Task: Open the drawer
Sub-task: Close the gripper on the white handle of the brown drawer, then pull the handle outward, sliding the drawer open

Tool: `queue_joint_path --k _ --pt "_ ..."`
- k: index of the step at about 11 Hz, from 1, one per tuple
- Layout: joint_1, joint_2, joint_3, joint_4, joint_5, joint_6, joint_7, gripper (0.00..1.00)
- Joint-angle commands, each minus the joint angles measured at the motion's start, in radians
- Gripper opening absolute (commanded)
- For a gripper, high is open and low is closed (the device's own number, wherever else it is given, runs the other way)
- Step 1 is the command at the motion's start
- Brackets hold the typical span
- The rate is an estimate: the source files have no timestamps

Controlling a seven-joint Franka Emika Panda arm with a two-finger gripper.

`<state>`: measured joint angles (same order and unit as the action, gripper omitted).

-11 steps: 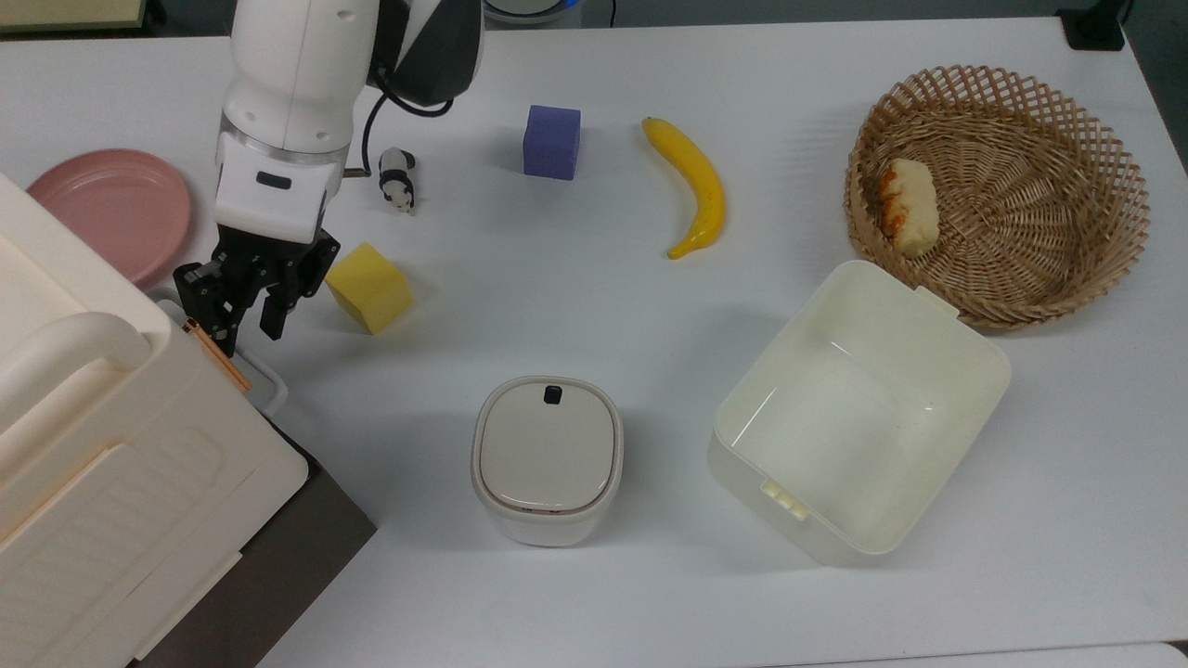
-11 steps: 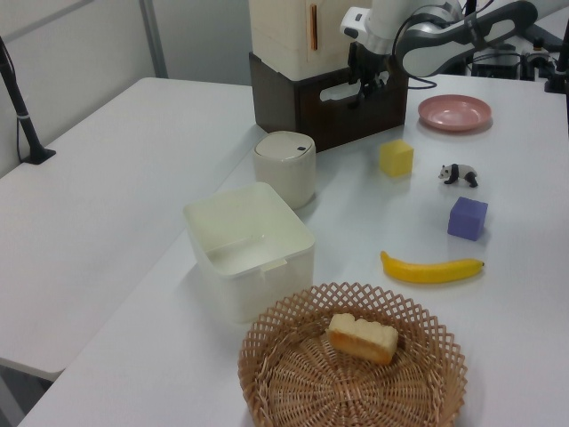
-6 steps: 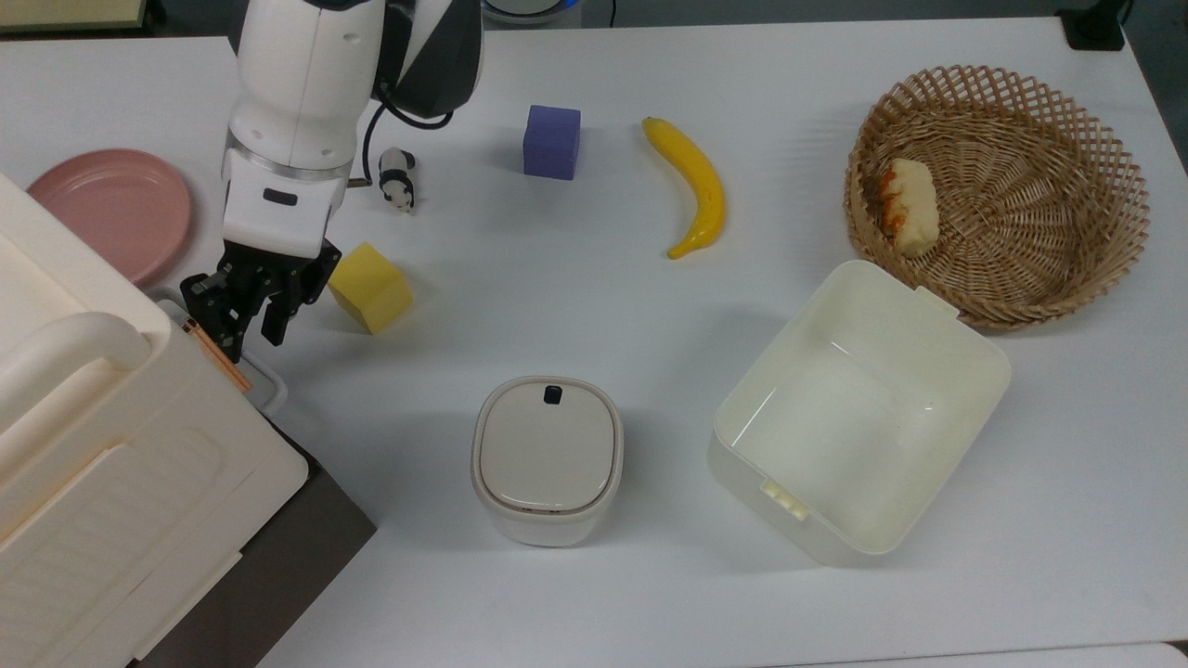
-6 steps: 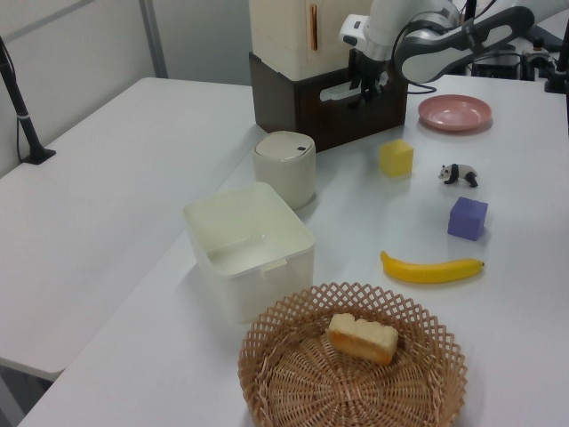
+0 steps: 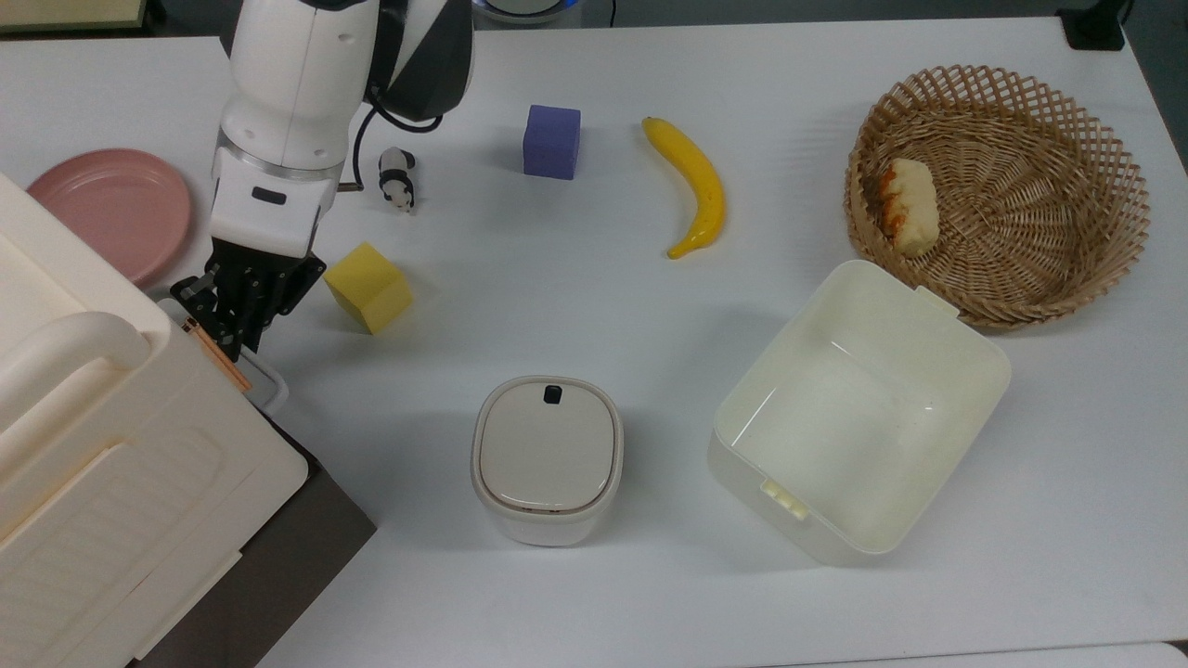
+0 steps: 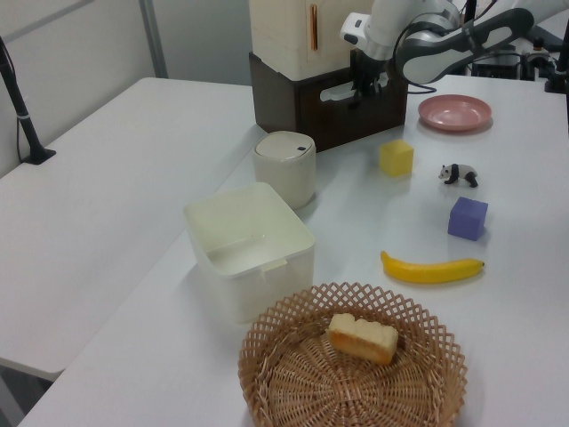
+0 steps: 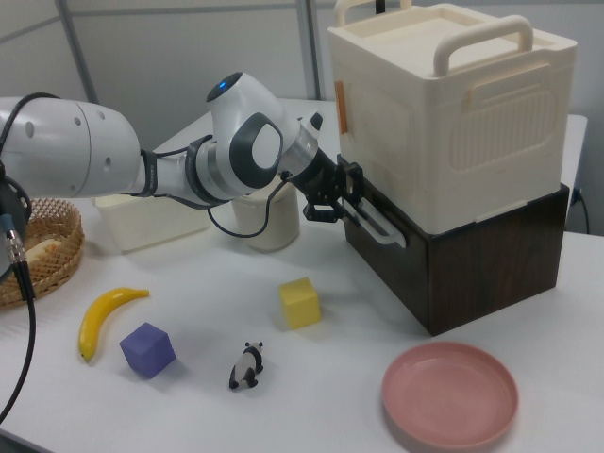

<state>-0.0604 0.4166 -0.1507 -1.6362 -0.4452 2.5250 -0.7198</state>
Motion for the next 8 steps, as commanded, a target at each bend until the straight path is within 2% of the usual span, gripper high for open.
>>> queue_joint_path --k 1,5,8 --pt "0.031 -0.048 -0.012 -0.088 -0.023 0.011 0.149 0.00" --pt "0.102 -0.221 -0.009 -0.304 -0.023 0.009 0.171 0.00" --pt "0.134 -0.324 -0.003 -0.424 -0.026 0.003 0.171 0.00"
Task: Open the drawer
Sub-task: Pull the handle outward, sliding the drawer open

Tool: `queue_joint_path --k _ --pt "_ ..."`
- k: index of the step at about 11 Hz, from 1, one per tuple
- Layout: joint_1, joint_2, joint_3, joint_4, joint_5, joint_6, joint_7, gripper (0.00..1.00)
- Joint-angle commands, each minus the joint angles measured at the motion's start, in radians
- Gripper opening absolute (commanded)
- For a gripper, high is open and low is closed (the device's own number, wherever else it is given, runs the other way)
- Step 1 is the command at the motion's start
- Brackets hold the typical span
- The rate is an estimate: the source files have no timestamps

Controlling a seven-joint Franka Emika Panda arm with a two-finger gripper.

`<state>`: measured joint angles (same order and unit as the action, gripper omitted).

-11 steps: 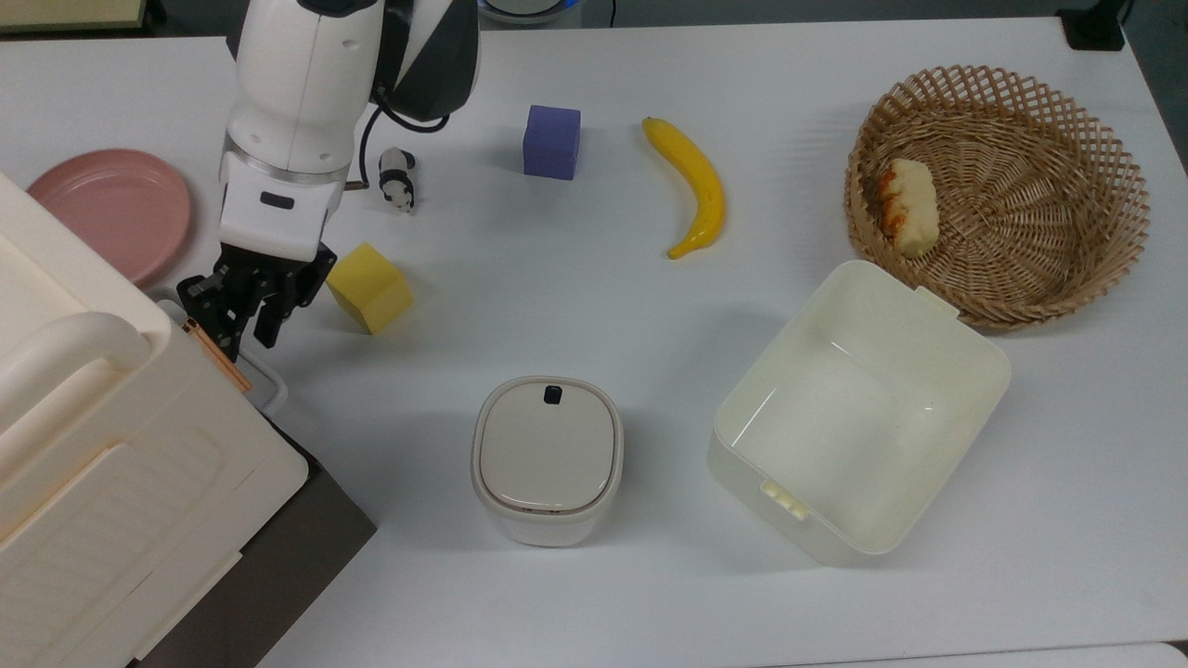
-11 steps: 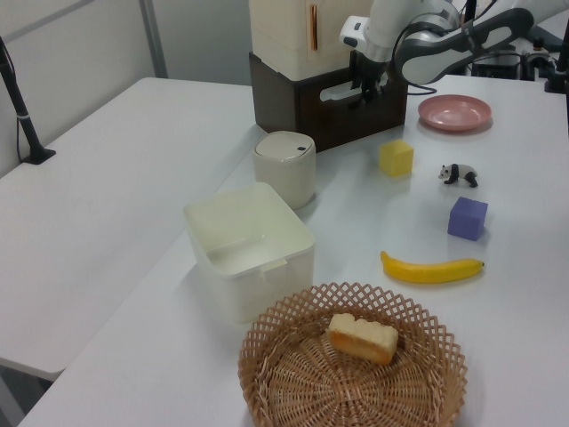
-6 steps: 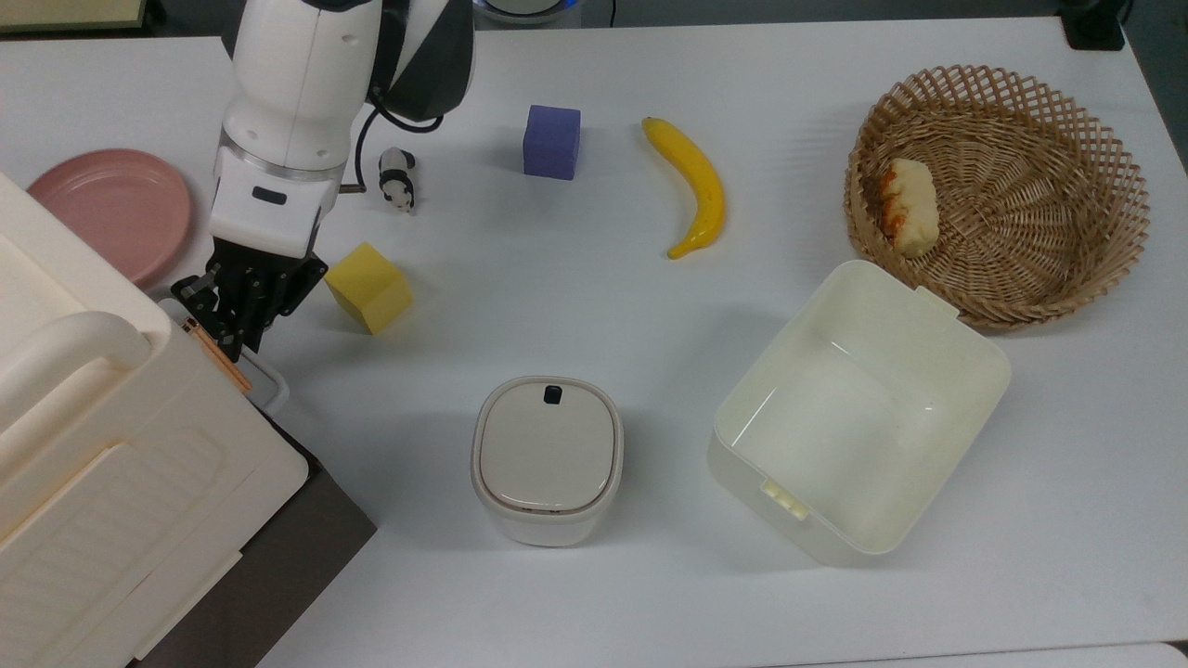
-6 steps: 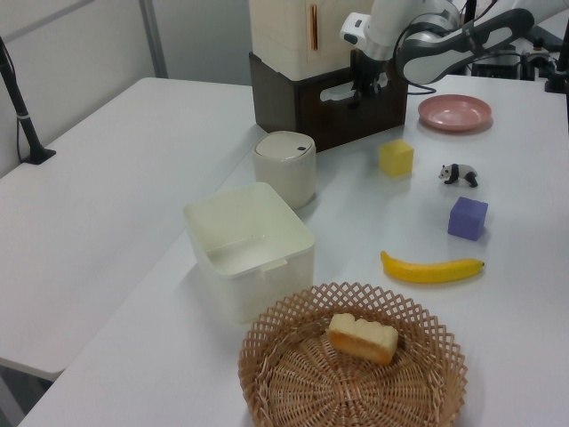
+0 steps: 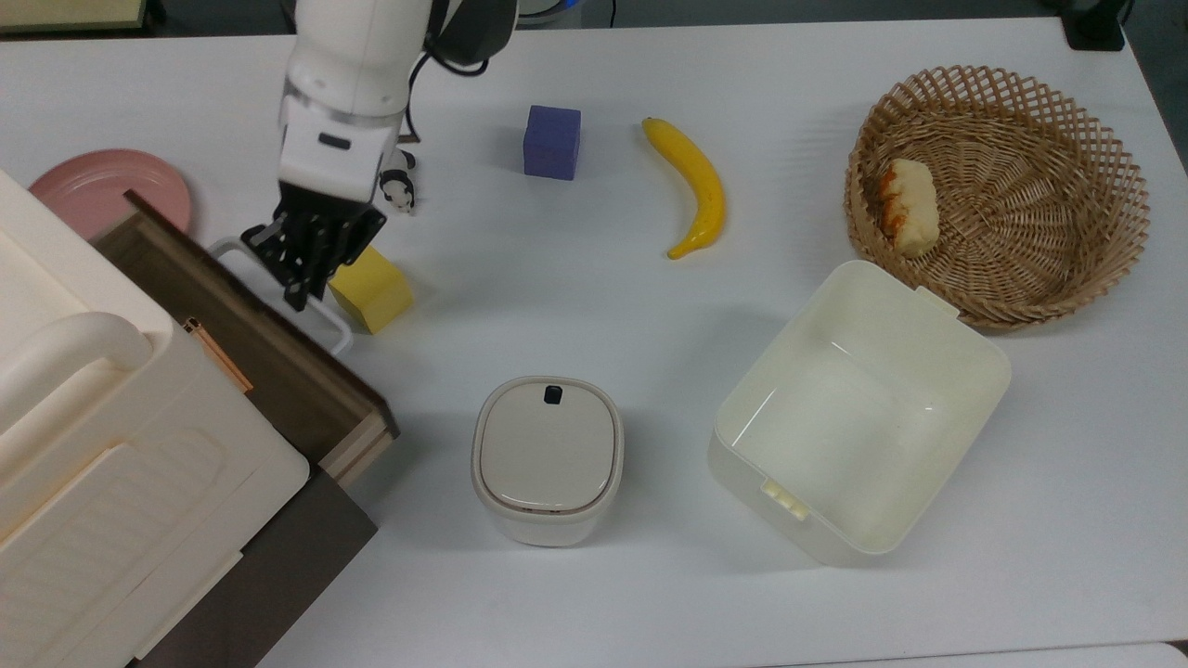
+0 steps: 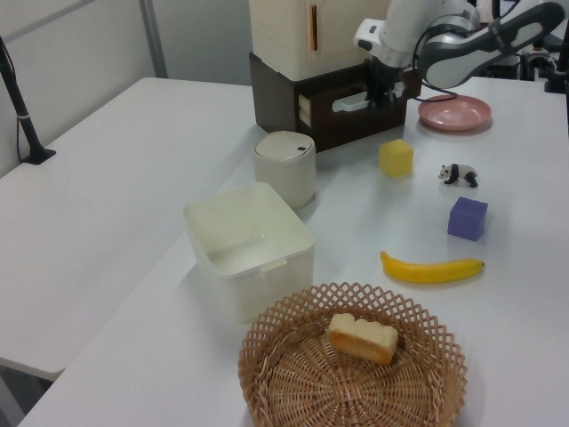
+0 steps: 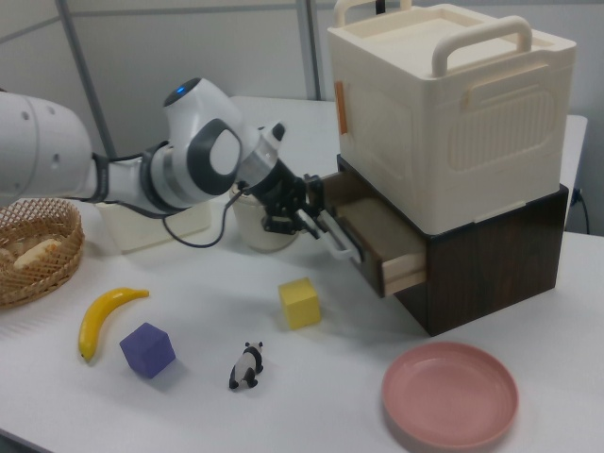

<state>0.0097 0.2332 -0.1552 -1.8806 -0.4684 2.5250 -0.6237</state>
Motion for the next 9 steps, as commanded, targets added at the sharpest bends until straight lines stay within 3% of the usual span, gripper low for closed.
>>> queue_joint_path --k 1,5,6,7,8,9 --pt "0.075 -0.164 0.002 -0.202 -0.003 0.000 0.075 0.00" --pt "0.078 -0.175 0.005 -0.210 -0.003 -0.028 0.076 0.00" --pt "0.085 -0.175 0.005 -0.207 -0.003 -0.034 0.094 0.26" --pt "0.085 -0.170 0.005 -0.203 -0.003 -0.032 0.152 0.72" --pt "0.087 -0.167 0.005 -0.198 -0.003 -0.032 0.223 1.00" --pt "0.087 -0.167 0.005 -0.196 -0.003 -0.032 0.243 1.00"
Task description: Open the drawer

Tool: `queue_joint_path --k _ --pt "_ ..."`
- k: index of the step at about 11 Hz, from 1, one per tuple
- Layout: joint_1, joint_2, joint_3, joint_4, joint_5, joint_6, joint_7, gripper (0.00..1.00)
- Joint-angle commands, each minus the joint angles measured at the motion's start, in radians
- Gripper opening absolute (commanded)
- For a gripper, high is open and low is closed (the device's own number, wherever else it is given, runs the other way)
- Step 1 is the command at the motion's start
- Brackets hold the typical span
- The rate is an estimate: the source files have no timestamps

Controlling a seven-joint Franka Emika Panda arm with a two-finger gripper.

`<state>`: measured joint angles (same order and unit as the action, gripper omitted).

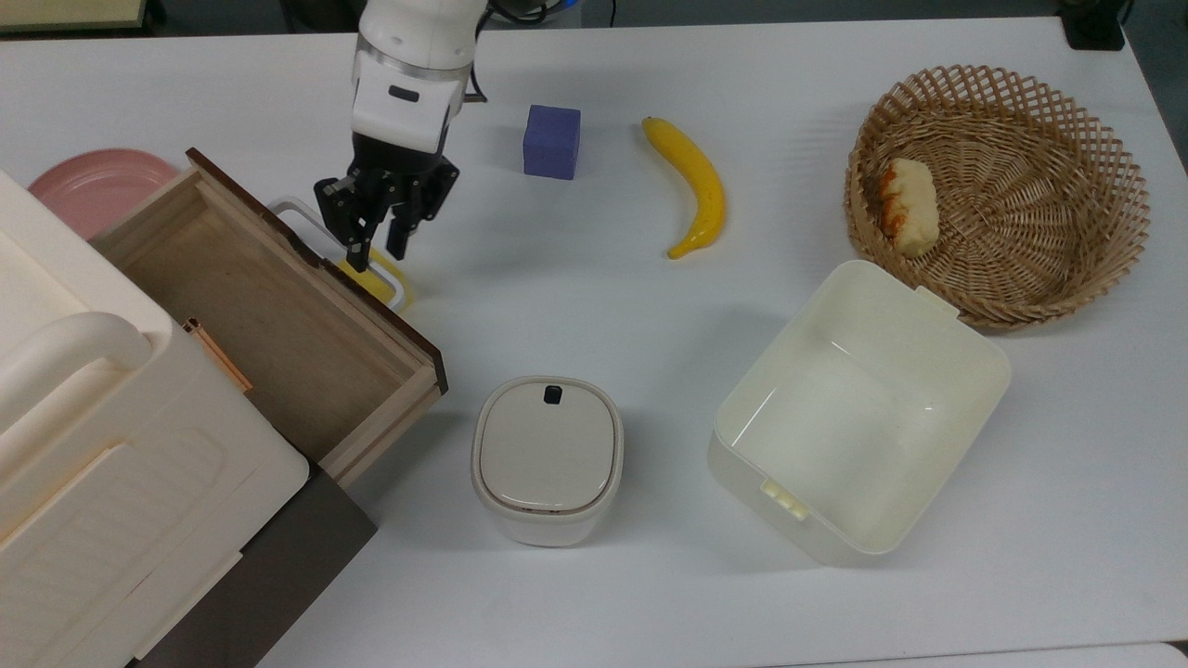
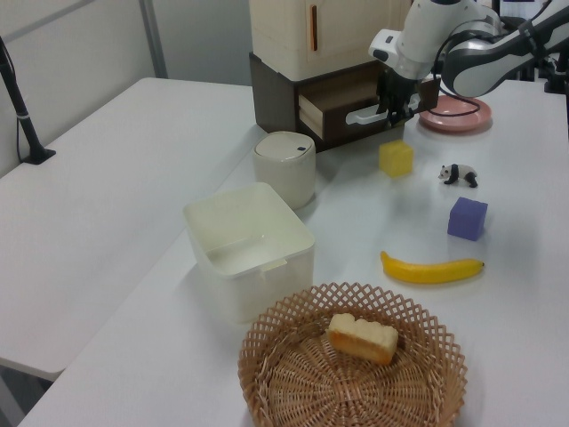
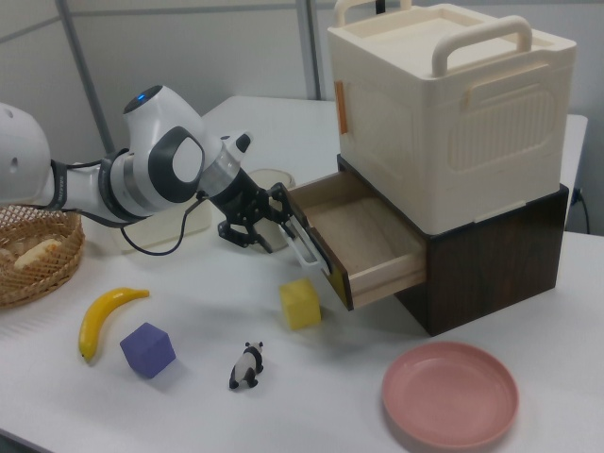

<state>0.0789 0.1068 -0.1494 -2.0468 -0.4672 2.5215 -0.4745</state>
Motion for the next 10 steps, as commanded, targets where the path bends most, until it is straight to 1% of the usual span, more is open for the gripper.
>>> queue_joint_path --k 1,3,4,5,6,7,8,9,10 --pt "0.018 -0.042 -0.001 -0.017 -0.002 -0.030 0.100 1.00" --pt "0.016 -0.058 -0.001 0.014 0.009 -0.052 0.105 1.00" --pt "0.018 -0.079 0.002 0.042 0.015 -0.120 0.125 1.00" --pt "0.015 -0.096 0.039 0.080 0.063 -0.212 0.163 1.00" --pt "0.002 -0.099 0.100 0.138 0.159 -0.324 0.242 1.00" --pt "-0.005 -0.101 0.135 0.208 0.223 -0.468 0.345 1.00" --pt "-0.005 -0.101 0.161 0.265 0.254 -0.587 0.444 1.00" --pt "-0.007 -0.101 0.184 0.298 0.298 -0.668 0.552 1.00" --pt "-0.005 -0.101 0.197 0.319 0.339 -0.709 0.677 1.00"
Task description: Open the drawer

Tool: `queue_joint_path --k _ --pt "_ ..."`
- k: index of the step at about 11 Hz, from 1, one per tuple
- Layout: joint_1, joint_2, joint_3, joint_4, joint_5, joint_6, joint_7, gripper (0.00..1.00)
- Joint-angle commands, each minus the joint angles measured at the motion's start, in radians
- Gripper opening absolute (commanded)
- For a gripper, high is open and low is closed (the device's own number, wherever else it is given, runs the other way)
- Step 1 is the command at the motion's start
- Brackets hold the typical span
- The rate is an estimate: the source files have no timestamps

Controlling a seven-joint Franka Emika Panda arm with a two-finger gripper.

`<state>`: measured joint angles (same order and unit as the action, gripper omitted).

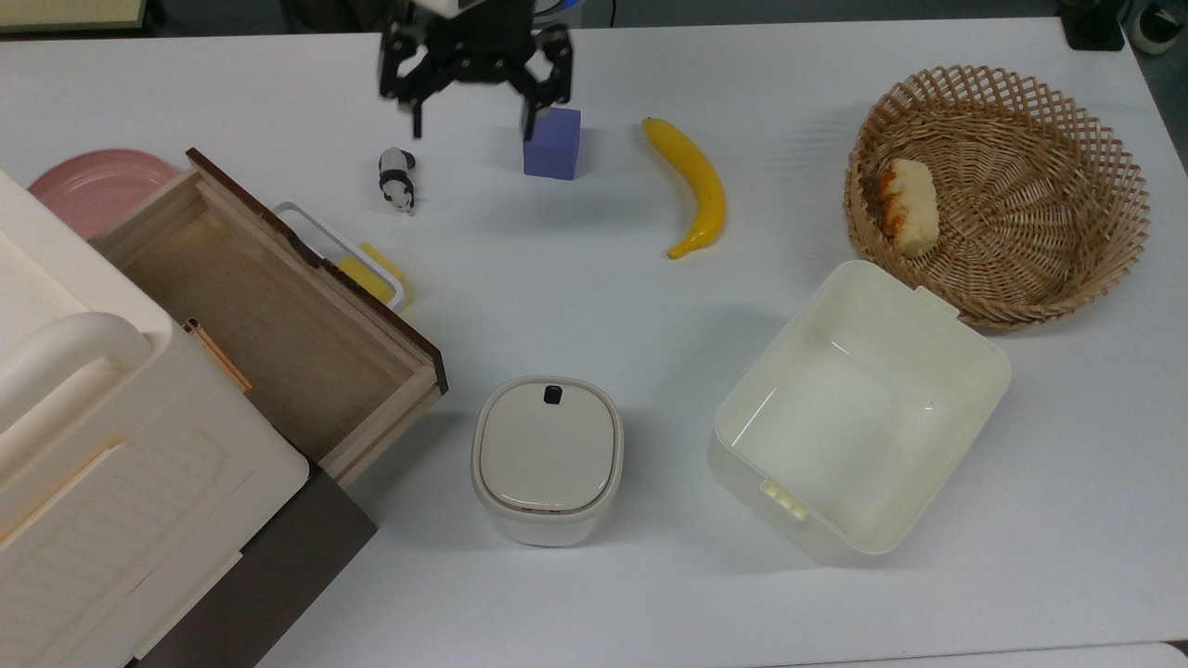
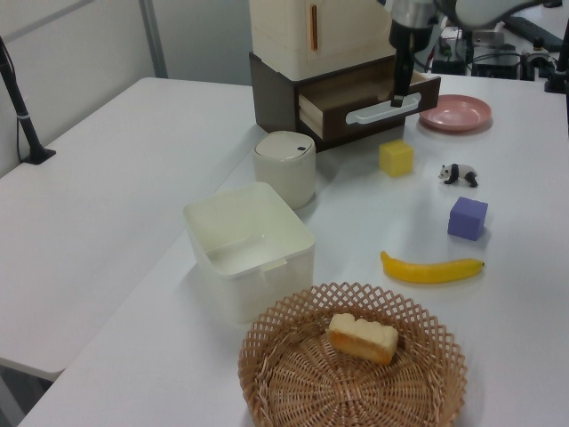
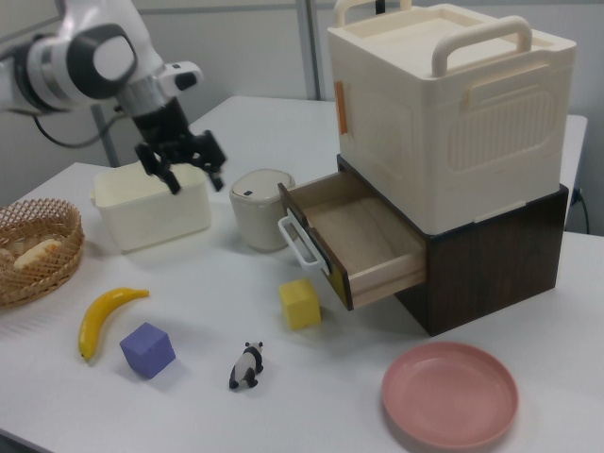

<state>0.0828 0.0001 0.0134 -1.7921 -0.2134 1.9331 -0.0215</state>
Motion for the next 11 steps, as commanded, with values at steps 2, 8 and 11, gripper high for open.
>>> queue_joint_path --k 2,8,11 --pt "-0.008 0.011 0.042 0.068 0.092 -0.140 0.400 1.00" --pt "-0.057 0.023 0.025 0.117 0.166 -0.281 0.177 1.00" --pt "-0.075 0.018 0.023 0.120 0.167 -0.287 0.149 1.00"
